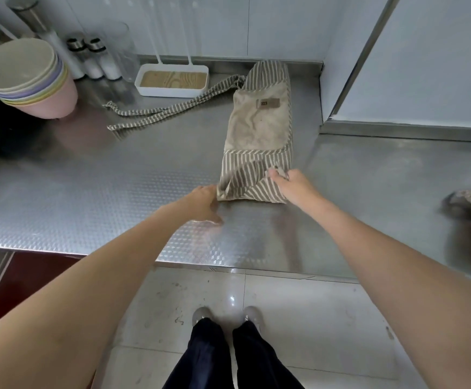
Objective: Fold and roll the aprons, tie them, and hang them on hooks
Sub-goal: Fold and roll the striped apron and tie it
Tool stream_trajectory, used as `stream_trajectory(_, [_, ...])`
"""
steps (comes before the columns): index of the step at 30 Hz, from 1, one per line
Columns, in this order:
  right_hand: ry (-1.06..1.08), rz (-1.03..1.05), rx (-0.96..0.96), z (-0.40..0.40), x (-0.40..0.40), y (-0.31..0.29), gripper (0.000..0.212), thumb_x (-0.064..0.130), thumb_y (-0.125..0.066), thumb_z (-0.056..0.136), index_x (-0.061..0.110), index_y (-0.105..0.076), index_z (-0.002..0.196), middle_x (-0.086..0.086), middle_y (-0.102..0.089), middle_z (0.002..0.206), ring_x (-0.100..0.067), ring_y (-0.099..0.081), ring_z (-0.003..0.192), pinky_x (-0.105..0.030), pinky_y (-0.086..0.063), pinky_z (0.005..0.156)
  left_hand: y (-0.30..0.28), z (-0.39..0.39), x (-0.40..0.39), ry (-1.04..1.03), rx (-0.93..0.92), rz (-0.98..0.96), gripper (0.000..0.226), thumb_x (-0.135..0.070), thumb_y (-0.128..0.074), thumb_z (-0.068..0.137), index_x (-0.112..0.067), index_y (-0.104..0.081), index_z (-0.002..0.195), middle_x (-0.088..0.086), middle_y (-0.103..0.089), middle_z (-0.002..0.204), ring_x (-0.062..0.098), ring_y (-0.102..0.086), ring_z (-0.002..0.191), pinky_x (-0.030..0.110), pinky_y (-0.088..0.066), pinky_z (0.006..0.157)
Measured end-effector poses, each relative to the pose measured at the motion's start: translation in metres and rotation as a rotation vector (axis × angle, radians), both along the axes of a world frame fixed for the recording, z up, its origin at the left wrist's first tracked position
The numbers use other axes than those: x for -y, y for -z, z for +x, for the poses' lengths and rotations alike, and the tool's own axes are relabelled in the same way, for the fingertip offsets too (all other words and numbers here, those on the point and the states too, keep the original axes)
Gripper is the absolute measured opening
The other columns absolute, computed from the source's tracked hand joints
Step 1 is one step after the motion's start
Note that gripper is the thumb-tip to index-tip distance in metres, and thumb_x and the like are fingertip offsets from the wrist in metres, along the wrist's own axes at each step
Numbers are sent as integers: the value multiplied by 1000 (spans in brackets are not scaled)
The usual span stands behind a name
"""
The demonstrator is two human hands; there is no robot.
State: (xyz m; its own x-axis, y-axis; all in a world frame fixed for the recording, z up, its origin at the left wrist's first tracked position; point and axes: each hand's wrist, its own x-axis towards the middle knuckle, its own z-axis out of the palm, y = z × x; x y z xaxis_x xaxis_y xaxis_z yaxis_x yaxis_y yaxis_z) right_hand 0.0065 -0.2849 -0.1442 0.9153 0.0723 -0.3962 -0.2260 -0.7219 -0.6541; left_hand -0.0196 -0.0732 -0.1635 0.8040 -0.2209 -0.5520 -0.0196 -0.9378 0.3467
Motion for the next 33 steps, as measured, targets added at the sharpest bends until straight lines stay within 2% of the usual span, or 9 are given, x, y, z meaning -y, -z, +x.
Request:
stream_trajectory(3, [84, 94, -142, 14, -3, 3, 43, 41, -44, 96, 1, -58, 94, -18, -63, 90, -30, -61, 86, -35, -50, 73, -4, 3, 6, -342, -135, -263, 55, -35, -71, 81, -10, -53, 127, 7, -59, 124, 24, -55, 115, 29, -40, 97])
stream_trajectory(8, [194, 115, -303, 15, -9, 17, 44, 34, -48, 95, 3, -46, 126, -17, -55, 125, -34, -55, 113, -48, -50, 90, -8, 10, 15, -416, 45, -15, 45, -39, -44, 96, -7, -50, 66, 5, -53, 69, 28, -56, 86, 30, -36, 62])
stream_trajectory(12, [220, 2, -245, 18, -9, 24, 45, 32, -51, 94, -2, -48, 123, -20, -52, 129, -37, -51, 118, -48, -45, 98, -14, 8, 23, -407, 291, 178, 27, -28, -45, 95, -5, -53, 108, 15, -61, 106, 34, -52, 108, 38, -39, 82])
stream_trajectory(16, [256, 49, -290, 19, -6, 27, 46, 33, -49, 96, 0, -46, 127, -19, -53, 127, -37, -54, 113, -50, -49, 93, -11, -2, 37, 183, 851, -11, 27, -21, -45, 85, -6, -48, 108, 16, -53, 103, 34, -52, 94, 43, -48, 79])
stream_trajectory(19, [265, 42, -285, 18, -5, 20, 45, 33, -52, 94, 0, -49, 125, -20, -57, 123, -37, -57, 111, -47, -50, 91, -2, -6, 50, 406, 461, 110, 49, -31, -47, 91, -12, -35, 135, 11, -38, 131, 28, -39, 120, 36, -40, 99])
stream_trajectory(23, [2, -514, 287, 11, 0, 6, 32, 23, -52, 93, 2, -50, 117, -20, -55, 116, -36, -52, 111, -42, -46, 84, 7, 1, 56, 392, 431, 365, 61, -33, -51, 90, -24, -22, 143, 8, -22, 145, 31, -27, 131, 43, -29, 105])
stream_trajectory(27, [-513, -589, 867, 0, 3, 11, 26, 17, -48, 78, 3, -62, 96, -15, -57, 106, -27, -45, 104, -40, -52, 77, 6, 6, 57, 390, 403, 370, 61, -33, -50, 90, -23, -21, 143, 10, -22, 144, 34, -29, 130, 46, -30, 105])
stream_trajectory(30, [-677, -633, 396, -7, 3, 21, 44, 27, -44, 88, 7, -51, 126, -10, -38, 141, -26, -32, 131, -37, -31, 107, 4, 6, 58, 420, 425, 382, 54, -30, -47, 92, -20, -25, 140, 9, -28, 140, 32, -36, 126, 42, -34, 102])
stream_trajectory(33, [-621, -514, 151, 3, 2, 19, 56, 34, -45, 91, 6, -36, 138, -11, -28, 146, -30, -32, 133, -38, -30, 110, 1, 10, 57, 436, 446, 370, 44, -21, -37, 97, -18, -30, 140, 7, -37, 137, 30, -44, 122, 38, -33, 101])
